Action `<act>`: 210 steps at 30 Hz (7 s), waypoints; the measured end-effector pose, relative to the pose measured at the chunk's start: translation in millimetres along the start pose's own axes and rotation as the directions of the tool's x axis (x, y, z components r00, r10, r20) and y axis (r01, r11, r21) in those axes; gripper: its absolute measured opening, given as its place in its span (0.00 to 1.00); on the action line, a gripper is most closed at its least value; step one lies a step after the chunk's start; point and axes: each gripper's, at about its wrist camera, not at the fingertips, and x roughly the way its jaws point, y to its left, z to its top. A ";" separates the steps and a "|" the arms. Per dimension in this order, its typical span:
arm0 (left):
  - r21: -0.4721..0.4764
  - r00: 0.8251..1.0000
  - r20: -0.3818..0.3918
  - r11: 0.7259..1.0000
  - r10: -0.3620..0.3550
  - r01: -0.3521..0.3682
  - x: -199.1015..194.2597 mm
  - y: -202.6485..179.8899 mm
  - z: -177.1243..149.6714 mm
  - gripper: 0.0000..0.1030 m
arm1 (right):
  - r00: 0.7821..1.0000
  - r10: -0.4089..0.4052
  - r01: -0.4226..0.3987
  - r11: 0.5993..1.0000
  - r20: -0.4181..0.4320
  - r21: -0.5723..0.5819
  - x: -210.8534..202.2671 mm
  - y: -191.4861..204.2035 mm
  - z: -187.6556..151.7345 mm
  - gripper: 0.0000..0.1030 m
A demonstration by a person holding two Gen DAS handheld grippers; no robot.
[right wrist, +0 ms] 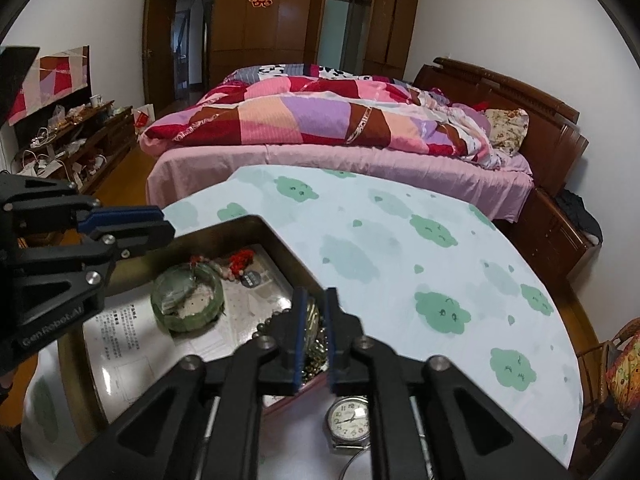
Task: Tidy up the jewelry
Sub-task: 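Lift both held pieces over the tin and open both tools to drop them in, then move the left tool to the dark blue bead bracelet while the right tool approaches the pearl necklace, then lift the dark blue bracelet with the left tool while the right tool lifts the pearl necklace, then lower both held pieces over the pink tin and open both tools to drop them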
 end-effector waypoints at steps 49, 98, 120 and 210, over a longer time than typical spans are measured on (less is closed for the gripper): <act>0.072 0.995 0.027 0.993 -0.093 0.090 -66.6 -119.9 -62.9 0.62 | 0.995 -0.012 0.034 0.976 -0.101 0.215 -88.8 -56.5 -133.5 0.61; 0.174 0.957 -0.163 0.948 -0.240 0.267 -35.8 -155.1 -91.2 0.13 | 0.987 0.031 0.006 0.974 -0.159 0.226 -84.2 -57.3 -156.9 0.41; 0.106 0.963 0.049 0.960 -0.266 0.259 -96.6 -117.9 -51.4 0.13 | 0.994 -0.031 0.047 0.987 -0.102 0.153 -111.8 -54.5 -147.2 0.08; -0.070 0.998 0.044 0.997 -0.040 0.043 -34.5 25.8 -17.6 0.13 | 0.997 -0.014 0.023 0.993 0.070 -0.115 -22.3 24.1 18.0 0.08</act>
